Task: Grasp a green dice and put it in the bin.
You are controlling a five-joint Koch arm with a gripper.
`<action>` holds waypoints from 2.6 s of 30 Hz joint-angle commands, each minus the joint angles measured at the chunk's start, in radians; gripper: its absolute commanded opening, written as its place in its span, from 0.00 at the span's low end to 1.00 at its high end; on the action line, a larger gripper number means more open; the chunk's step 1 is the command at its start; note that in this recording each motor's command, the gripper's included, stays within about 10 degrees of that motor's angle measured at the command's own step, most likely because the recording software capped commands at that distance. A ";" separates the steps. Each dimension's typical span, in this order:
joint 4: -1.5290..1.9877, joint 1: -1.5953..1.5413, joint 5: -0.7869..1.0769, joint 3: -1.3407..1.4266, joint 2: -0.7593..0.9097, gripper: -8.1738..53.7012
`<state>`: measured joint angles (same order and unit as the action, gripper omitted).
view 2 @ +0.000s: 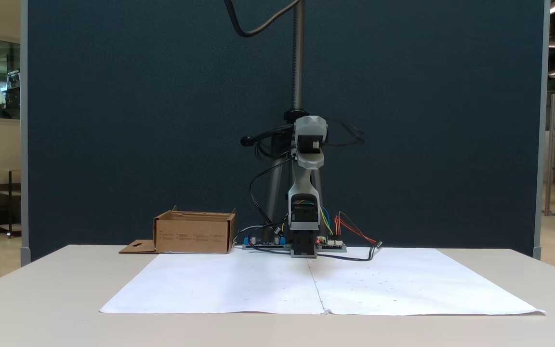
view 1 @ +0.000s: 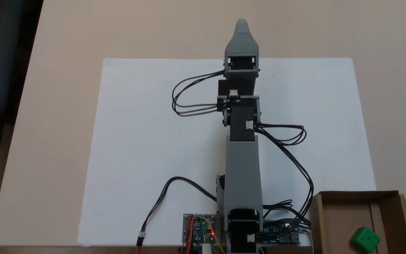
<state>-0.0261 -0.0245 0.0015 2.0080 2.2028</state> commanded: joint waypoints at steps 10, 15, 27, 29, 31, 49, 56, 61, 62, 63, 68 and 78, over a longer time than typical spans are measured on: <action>-0.434 0.043 -0.055 0.328 0.058 0.81; -0.596 0.017 -0.055 0.489 0.141 0.81; -0.986 0.012 -0.048 0.701 0.170 0.81; -1.043 0.011 -0.043 0.724 0.170 0.81; -1.104 0.011 -0.043 0.744 0.170 0.81; -1.647 0.015 -0.026 1.048 0.170 0.81; -1.736 0.035 -0.025 1.124 0.170 0.84; -1.733 0.040 -0.021 1.124 0.170 0.84; -1.733 0.040 -0.020 1.124 0.169 0.84; -1.733 0.040 -0.020 1.124 0.170 0.84; -1.729 0.041 -0.020 1.124 0.167 0.85; -1.721 0.049 -0.025 1.124 0.166 0.85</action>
<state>-1.6628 0.0077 0.0015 3.0649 2.2580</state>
